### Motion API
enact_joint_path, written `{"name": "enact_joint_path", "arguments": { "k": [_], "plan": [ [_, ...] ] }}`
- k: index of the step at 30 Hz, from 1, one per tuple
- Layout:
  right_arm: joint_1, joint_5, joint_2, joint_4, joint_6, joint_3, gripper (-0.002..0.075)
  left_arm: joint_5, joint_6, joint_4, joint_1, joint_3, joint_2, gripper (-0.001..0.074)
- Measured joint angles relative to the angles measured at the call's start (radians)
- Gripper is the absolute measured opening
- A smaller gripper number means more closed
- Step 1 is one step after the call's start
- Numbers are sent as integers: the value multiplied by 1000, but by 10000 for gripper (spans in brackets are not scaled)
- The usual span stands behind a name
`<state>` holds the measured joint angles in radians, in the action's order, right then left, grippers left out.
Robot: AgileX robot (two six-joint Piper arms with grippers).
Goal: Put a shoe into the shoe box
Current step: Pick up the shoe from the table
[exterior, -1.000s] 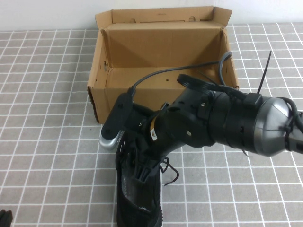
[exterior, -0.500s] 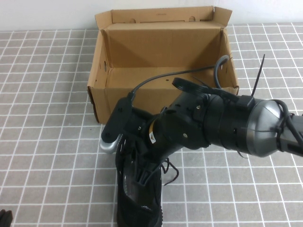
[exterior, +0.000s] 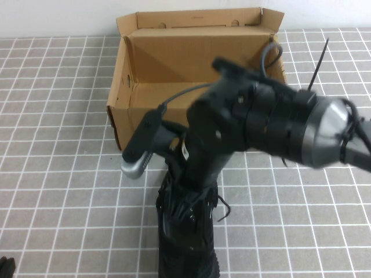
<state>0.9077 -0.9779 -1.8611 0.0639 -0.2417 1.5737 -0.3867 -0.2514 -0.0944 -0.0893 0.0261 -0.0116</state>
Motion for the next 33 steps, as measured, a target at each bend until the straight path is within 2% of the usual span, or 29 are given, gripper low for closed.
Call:
{"name": "enact_joint_path", "arguments": {
  "k": [9, 17, 24, 33],
  "plan": [
    [0, -252, 0, -69, 0, 223, 0, 0, 0, 0, 0, 0, 0, -1],
    [0, -269, 30, -85, 0, 320, 0, 0, 0, 0, 0, 0, 0, -1],
    [0, -285, 136, -107, 0, 331, 0, 0, 0, 0, 0, 0, 0, -1],
    [-27, -271, 162, -48, 21, 335, 0, 0, 0, 0, 0, 0, 0, -1]
  ]
}}
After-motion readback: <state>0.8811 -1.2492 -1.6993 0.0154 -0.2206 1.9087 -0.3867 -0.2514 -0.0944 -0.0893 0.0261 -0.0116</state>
